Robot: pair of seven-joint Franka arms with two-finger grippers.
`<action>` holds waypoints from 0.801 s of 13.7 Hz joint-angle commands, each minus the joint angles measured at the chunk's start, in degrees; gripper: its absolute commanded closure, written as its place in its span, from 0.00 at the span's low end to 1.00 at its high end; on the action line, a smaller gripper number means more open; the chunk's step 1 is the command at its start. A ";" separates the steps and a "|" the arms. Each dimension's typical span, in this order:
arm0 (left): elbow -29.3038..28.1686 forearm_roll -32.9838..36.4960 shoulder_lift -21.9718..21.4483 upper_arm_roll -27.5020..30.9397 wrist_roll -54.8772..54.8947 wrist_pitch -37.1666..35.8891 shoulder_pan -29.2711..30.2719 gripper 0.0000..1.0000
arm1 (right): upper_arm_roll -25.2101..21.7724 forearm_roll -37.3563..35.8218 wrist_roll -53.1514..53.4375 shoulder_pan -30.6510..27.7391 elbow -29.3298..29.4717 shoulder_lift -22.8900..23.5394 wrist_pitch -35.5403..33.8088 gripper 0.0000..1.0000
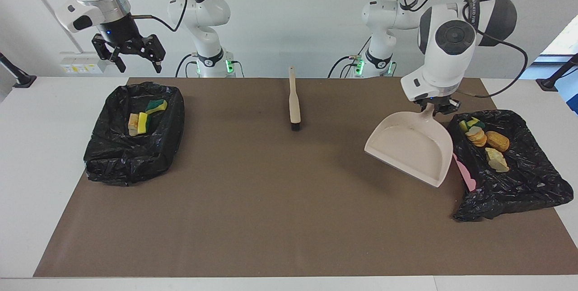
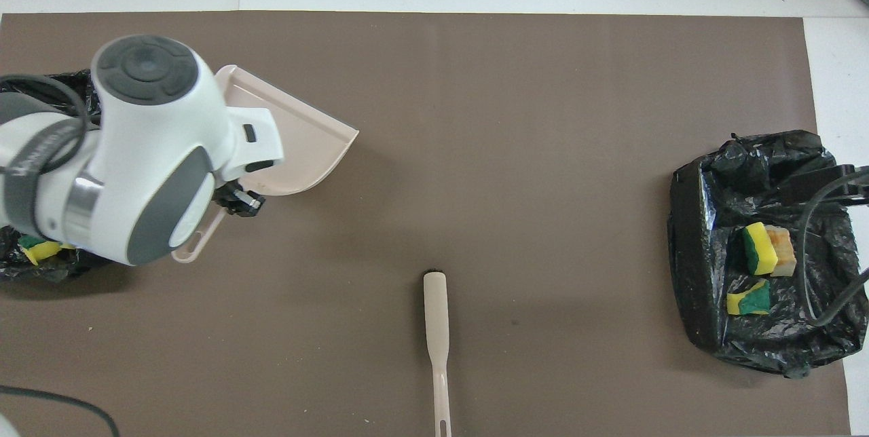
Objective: Sweep and dump trash in bin
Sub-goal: 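Bring the empty dustpan back to the table center with the left gripper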
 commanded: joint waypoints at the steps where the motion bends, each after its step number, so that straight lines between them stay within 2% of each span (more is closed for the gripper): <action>1: 1.75 -2.87 6.21 -4.64 -12.42 4.50 -0.55 1.00 | 0.48 0.31 -0.86 -0.72 -0.05 -0.42 -0.50 0.00; 4: 8.93 -5.34 12.44 -7.37 -27.53 8.10 -3.27 1.00 | 0.57 0.40 -0.86 -0.72 -0.05 -0.42 -0.50 0.00; 7: 15.61 -5.18 17.89 -7.38 -35.11 9.60 -7.31 1.00 | 0.48 0.40 -0.86 -0.72 -0.05 -0.42 -0.50 0.00; 9: 23.68 -2.30 24.74 -7.03 -40.82 9.25 -10.92 1.00 | 0.48 0.40 -0.86 -0.72 -0.05 -0.42 -0.50 0.00; 11: 28.80 -1.40 28.97 -6.16 -43.30 8.99 -13.46 1.00 | 0.48 0.40 -0.86 -0.72 -0.05 -0.42 -0.50 0.00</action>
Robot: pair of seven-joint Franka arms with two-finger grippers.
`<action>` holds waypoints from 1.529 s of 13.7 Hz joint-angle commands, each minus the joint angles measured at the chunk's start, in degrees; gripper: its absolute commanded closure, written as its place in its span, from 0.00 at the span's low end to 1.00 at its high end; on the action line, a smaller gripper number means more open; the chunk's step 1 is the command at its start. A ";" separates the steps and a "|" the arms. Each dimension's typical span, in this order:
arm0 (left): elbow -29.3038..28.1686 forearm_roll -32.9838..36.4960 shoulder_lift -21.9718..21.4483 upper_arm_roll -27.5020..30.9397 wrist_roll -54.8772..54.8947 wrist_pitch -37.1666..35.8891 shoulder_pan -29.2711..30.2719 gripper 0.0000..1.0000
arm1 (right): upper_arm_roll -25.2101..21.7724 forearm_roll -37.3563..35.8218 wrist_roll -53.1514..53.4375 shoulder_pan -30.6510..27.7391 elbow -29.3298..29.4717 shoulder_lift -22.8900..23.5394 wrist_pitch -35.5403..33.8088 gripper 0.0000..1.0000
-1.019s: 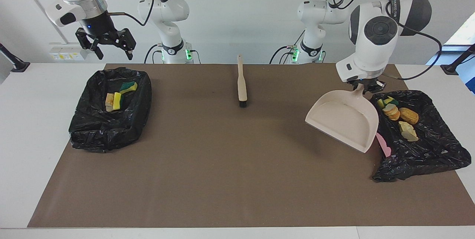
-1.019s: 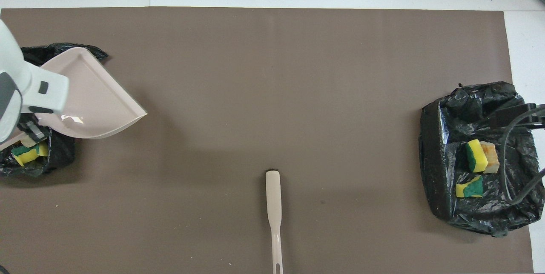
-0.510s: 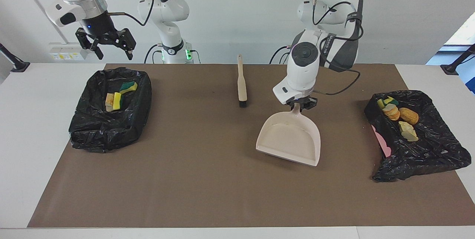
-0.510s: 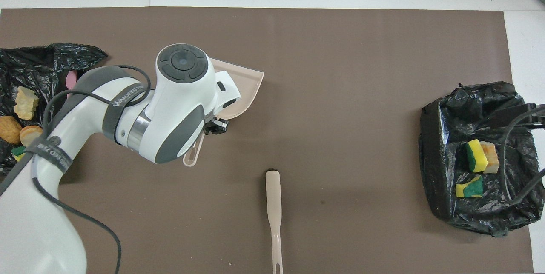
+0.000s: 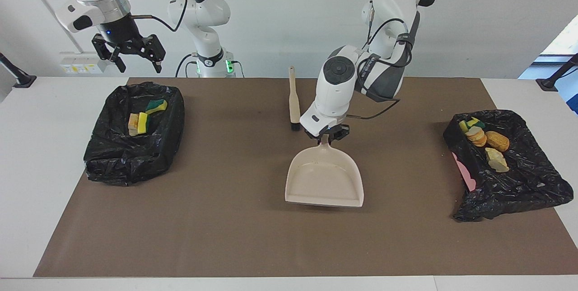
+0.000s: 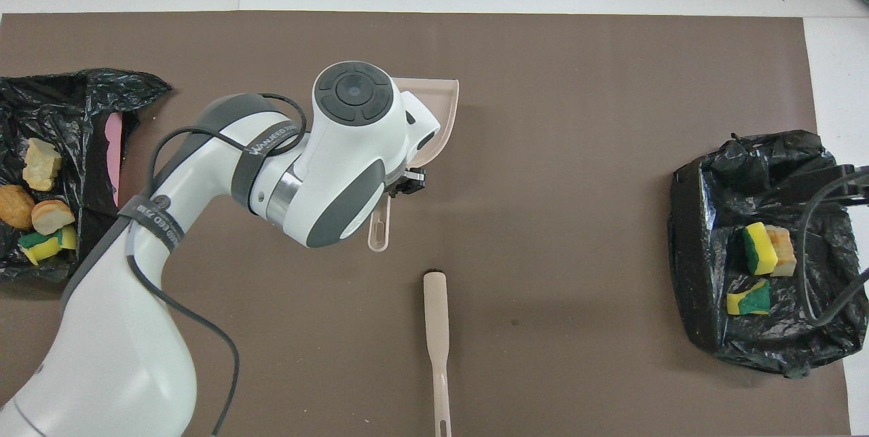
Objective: Sweep and dump trash in bin
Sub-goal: 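Bring the empty dustpan back to the table center with the left gripper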
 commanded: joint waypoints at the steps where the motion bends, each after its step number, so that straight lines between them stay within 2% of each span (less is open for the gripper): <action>1: 9.33 1.50 6.90 2.25 -2.75 -1.06 -3.23 1.00 | 0.48 0.40 -0.86 -0.72 -0.05 -0.42 -0.50 0.00; 7: 5.74 2.02 5.85 1.99 -2.14 -0.09 -2.62 1.00 | 0.48 0.31 -0.86 -0.72 -0.05 -0.42 -0.50 0.00; 8: 2.69 1.94 4.81 1.99 -1.88 0.61 -2.53 1.00 | 0.48 0.39 -0.86 -0.72 -0.05 -0.42 -0.50 0.00; 10: -3.82 1.93 1.82 2.16 -1.96 7.18 -2.79 1.00 | 0.48 0.39 -0.86 -0.72 -0.05 -0.42 -0.50 0.00; 11: -4.11 1.93 1.72 2.08 -1.96 7.29 -2.80 0.87 | 0.48 0.31 -0.86 -0.72 -0.05 -0.42 -0.50 0.00; 12: -3.94 1.76 1.64 2.08 -1.96 7.21 -2.71 0.61 | 0.48 0.31 -0.86 -0.72 -0.05 -0.42 -0.50 0.00; 13: -3.85 1.93 1.55 2.17 -1.88 7.20 -2.54 0.24 | 0.56 0.31 -0.86 -0.72 -0.05 -0.42 -0.50 0.00; 14: -3.85 1.76 0.94 2.17 -1.88 7.73 -2.45 0.00 | 0.48 0.39 -0.86 -0.72 -0.05 -0.42 -0.50 0.00; 18: -5.42 1.50 -5.99 2.60 -1.79 6.25 1.41 0.00 | 0.48 0.40 -0.86 -0.72 -0.05 -0.42 -0.50 0.00; 19: -6.04 1.50 -8.10 4.61 -1.00 4.85 2.03 0.00 | 0.48 0.40 -0.86 -0.72 -0.05 -0.42 -0.50 0.00; 21: -7.61 1.06 -12.49 9.09 7.22 1.42 1.95 0.00 | 0.56 0.40 -0.86 -0.72 -0.05 -0.42 -0.50 0.00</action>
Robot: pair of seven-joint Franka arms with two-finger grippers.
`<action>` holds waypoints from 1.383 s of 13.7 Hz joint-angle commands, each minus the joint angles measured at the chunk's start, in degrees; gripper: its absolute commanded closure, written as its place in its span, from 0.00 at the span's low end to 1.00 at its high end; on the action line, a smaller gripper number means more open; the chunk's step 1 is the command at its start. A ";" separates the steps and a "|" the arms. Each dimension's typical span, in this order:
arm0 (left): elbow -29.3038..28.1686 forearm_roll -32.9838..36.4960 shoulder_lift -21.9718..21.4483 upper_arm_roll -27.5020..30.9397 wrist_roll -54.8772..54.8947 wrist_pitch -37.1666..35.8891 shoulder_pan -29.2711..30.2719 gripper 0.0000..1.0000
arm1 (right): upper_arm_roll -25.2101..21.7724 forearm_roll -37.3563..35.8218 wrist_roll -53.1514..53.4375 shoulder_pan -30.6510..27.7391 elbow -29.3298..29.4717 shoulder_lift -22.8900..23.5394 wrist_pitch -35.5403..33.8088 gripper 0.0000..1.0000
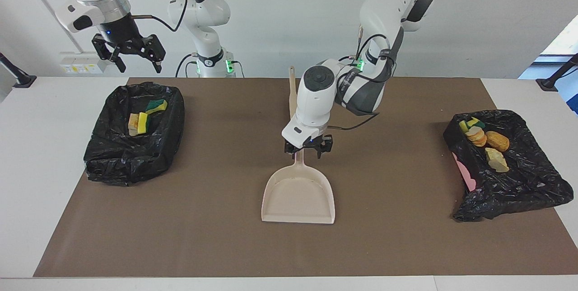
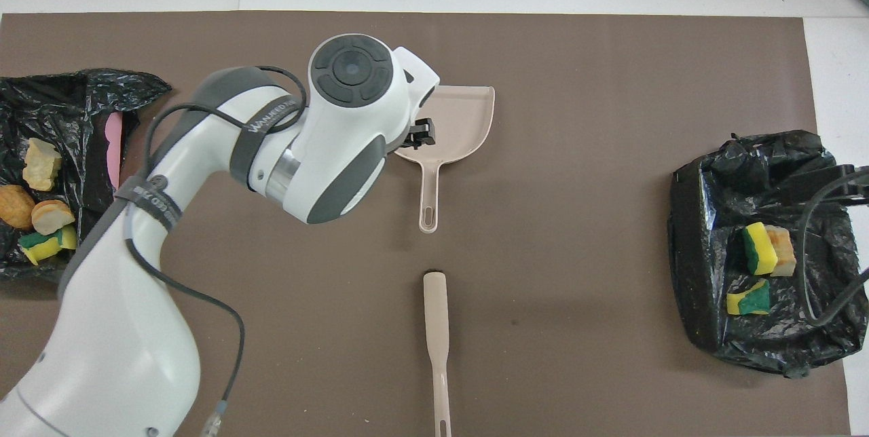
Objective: Sweep and dump trash in bin
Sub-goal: 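Release the dustpan and withdraw the left gripper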
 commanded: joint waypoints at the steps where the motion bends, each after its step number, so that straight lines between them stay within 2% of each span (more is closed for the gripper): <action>1: -6.44 -0.47 -8.81 4.72 9.08 -2.93 0.63 0.00 | 0.56 0.40 -0.86 -0.72 -0.05 -0.42 -0.50 0.00; 3: -8.20 -6.76 -14.61 10.95 17.51 -5.21 0.55 0.00 | 0.48 0.40 -0.86 -0.72 -0.05 -0.42 -0.50 0.00; 5: -7.77 -12.23 -17.79 16.40 26.31 -8.90 0.55 0.00 | 0.48 0.31 -0.86 -0.72 -0.05 -0.42 -0.50 0.00; 8: -7.16 -12.42 -21.92 19.58 31.70 -12.60 1.68 0.00 | 0.48 0.31 -0.86 -0.72 -0.05 -0.42 -0.50 0.00; 10: -7.16 -12.25 -25.35 19.68 35.64 -16.97 5.01 0.00 | 0.48 0.31 -0.86 -0.72 -0.05 -0.42 -0.50 0.00; 12: -7.42 -12.07 -27.03 20.12 40.31 -21.30 7.04 0.00 | 0.48 0.40 -0.86 -0.72 -0.05 -0.42 -0.50 0.00; 17: -7.51 -12.42 -27.82 20.30 44.37 -22.71 9.69 0.00 | 0.56 0.31 -0.86 -0.72 -0.05 -0.42 -0.50 0.00; 19: -9.60 -12.51 -29.48 20.38 43.84 -24.29 9.69 0.00 | 0.48 0.40 -0.86 -0.72 -0.05 -0.42 -0.50 0.00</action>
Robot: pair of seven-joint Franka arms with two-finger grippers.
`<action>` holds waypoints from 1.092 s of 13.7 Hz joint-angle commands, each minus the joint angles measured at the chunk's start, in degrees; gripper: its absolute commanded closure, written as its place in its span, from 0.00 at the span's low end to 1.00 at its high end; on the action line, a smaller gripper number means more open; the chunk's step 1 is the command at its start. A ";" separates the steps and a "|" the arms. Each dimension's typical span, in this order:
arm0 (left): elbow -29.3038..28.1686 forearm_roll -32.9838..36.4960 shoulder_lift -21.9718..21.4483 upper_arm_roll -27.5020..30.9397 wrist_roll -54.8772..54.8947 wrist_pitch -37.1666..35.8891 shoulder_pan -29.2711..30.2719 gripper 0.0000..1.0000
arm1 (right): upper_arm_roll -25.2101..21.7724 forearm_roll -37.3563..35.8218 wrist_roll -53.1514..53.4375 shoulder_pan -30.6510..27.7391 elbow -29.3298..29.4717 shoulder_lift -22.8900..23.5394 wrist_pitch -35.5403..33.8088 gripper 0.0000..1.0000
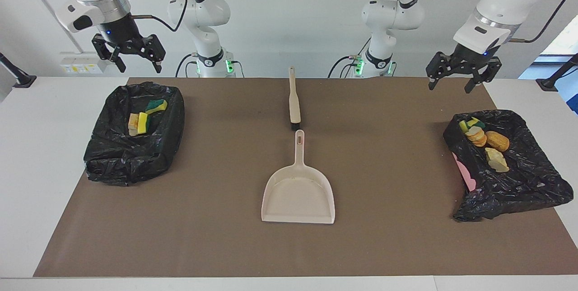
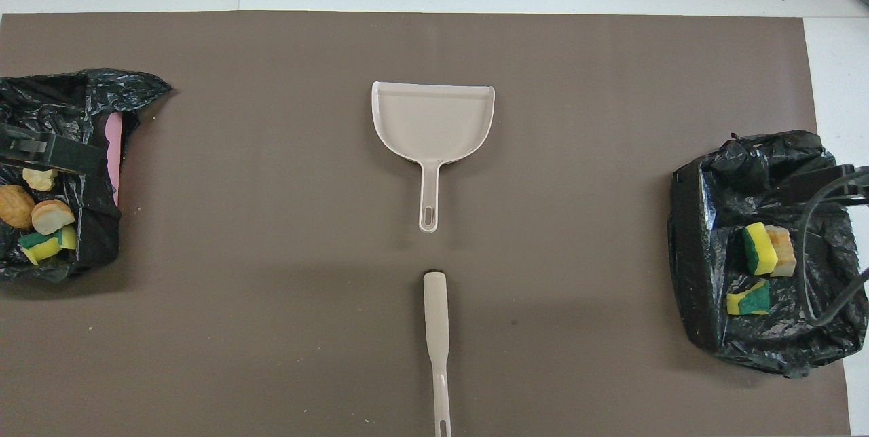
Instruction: Sweep and dump trash in bin
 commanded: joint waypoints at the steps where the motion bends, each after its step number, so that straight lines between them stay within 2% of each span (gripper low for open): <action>1: -5.35 -1.06 -4.31 -0.20 0.77 -0.88 0.40 0.00 | 0.47 0.31 -0.86 -0.72 -0.05 -0.42 -0.50 0.00; 13: -5.01 -0.89 -3.89 -0.37 1.21 0.36 0.58 0.00 | 0.47 0.66 -1.03 -0.72 0.82 -0.42 -0.32 0.00; 15: -4.75 -0.80 -3.62 -0.38 0.34 0.36 0.58 0.00 | 0.65 0.57 -0.86 -0.63 3.02 -4.18 -0.84 0.00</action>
